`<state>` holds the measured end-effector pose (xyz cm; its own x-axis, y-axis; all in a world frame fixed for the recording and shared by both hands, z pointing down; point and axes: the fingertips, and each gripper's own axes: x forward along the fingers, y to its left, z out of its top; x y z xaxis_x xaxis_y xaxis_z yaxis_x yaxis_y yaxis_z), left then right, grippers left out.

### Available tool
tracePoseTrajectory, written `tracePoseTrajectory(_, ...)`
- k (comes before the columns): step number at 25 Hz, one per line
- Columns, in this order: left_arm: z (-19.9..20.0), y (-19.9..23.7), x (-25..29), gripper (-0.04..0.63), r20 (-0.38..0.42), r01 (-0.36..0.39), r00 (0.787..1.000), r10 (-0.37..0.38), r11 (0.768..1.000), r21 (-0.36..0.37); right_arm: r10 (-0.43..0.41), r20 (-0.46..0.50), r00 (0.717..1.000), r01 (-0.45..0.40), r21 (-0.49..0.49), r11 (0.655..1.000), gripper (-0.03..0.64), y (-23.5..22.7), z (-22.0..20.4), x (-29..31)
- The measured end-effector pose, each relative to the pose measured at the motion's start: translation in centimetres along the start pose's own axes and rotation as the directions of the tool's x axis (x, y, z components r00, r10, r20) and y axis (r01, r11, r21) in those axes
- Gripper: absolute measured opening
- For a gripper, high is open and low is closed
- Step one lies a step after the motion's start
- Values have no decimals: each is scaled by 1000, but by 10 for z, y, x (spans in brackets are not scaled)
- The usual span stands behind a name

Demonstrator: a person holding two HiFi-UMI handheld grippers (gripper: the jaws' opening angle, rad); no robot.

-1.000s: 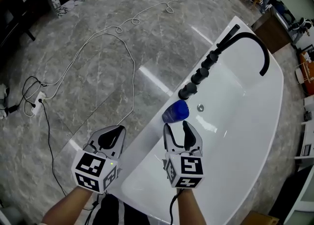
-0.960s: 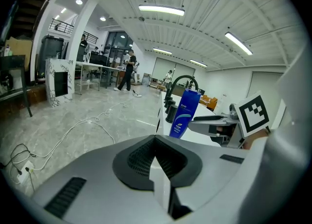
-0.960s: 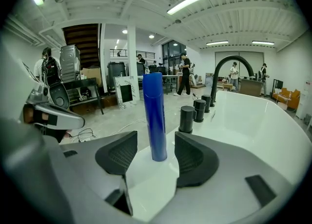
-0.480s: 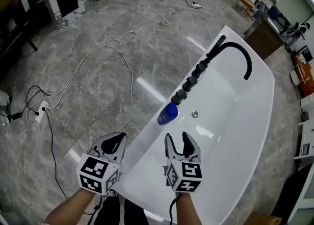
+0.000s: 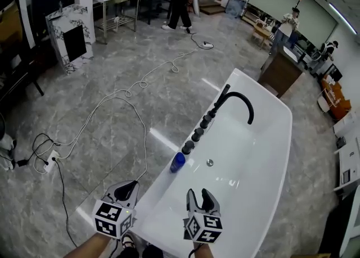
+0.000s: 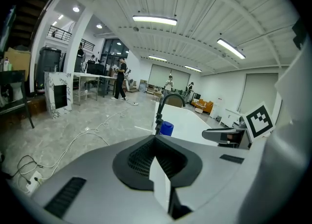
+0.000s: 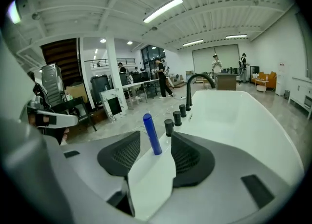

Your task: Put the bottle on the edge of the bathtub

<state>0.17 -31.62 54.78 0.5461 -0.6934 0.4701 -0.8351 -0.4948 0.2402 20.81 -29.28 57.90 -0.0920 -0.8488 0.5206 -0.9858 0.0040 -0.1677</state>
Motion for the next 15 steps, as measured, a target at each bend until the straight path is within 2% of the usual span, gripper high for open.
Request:
tracePoseTrajectory(5, 10, 1, -22, 15, 23, -12, 1000, 12, 1000, -26, -12, 13, 1000, 11, 44, 999, 200, 10, 14, -24)
tracePoseTrajectory(8, 23, 1, -33, 15, 44, -14, 999, 15, 1000, -28, -27, 39, 999, 24, 66, 997, 157, 15, 28, -38)
tracePoseTrajectory(15, 50, 12, -75, 15, 95, -45, 994, 47, 999, -23, -24, 46, 999, 21, 67, 998, 152, 45, 50, -70)
